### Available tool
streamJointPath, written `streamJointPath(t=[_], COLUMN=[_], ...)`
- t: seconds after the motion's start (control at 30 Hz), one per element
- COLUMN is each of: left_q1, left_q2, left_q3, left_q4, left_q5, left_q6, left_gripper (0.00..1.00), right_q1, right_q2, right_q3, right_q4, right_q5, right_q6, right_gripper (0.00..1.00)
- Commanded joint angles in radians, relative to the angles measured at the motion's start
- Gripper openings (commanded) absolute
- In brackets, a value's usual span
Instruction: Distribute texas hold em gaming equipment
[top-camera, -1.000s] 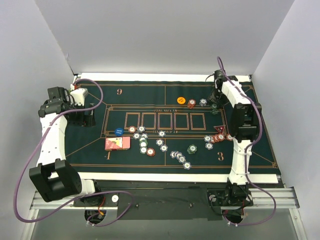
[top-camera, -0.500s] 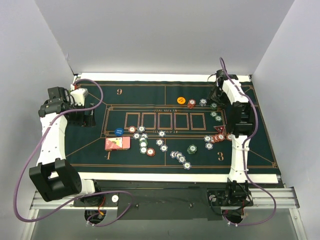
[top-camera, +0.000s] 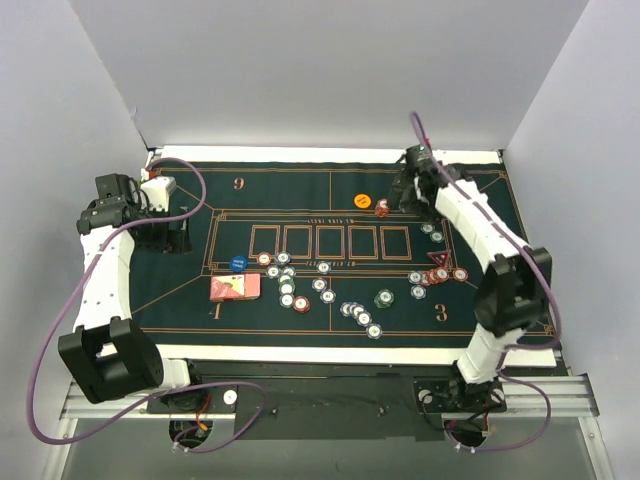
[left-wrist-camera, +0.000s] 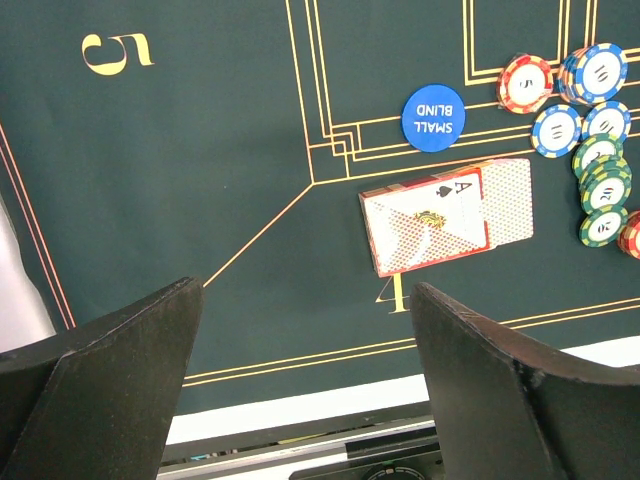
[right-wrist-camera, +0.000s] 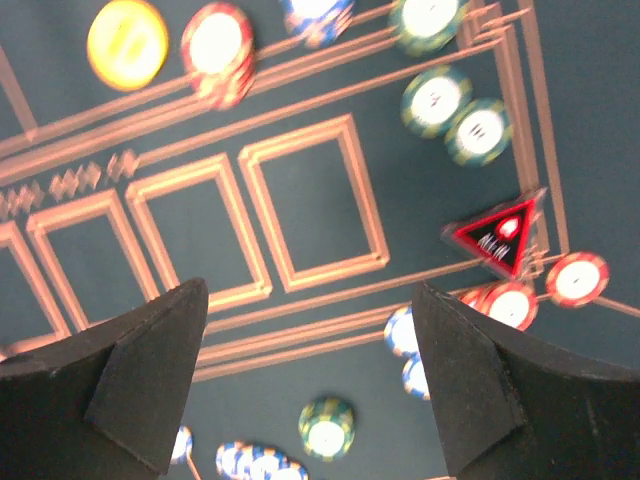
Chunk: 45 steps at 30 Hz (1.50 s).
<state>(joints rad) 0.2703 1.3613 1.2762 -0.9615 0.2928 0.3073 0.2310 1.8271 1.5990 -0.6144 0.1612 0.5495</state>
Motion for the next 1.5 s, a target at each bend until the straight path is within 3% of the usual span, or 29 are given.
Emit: streamJointPath(t=[0.0,0.23,0.6,1.03,1.23,1.4,1.47], left_q1=[0.006,0.006,-0.032,-0.052,-0.051,-0.056,-0.057], left_q2=[-0.037,-0.053,-0.099,-0.102,-0.097,-0.096,-0.093], left_q3=[0.028,-0.004,-0.101,-0.103,-0.054,-0.049,-0.051], left_q4=[0.004,0.003,-0.075,-0.072,-0.091,-0.098,-0.106], left_q5=[0.026,0.049,0.132,0.091,0.089,0.082,0.086], left_q6=[-0.007,0.019,0.179,0.187,0.182,0.191,0.200], left_gripper=[0.96,0.96,0.96,0.96,0.96,0.96,0.96], right_q1=[0.160,0.339,0.384,0.386,0.349,0.240,0.202], right_q2=[-0.145,-0.229,-0.198,-0.242,-0.322,-0.399,-0.440], right_q3=[-0.241,-0.557,-0.646,-0.772,-0.856,-0.915,-0.942], right_q4=[0.024,0.107,0.180,0.205,0.171,0.119,0.116], right_q5=[0.018,-0.014,-0.003,0.020,0.078,0.115,0.133], right_q6=[-0.005,0.052,0.096,0.156,0.239,0.337,0.365], right_gripper=[0.79,0.80,0.79,0.52,0.29,0.21,0.23])
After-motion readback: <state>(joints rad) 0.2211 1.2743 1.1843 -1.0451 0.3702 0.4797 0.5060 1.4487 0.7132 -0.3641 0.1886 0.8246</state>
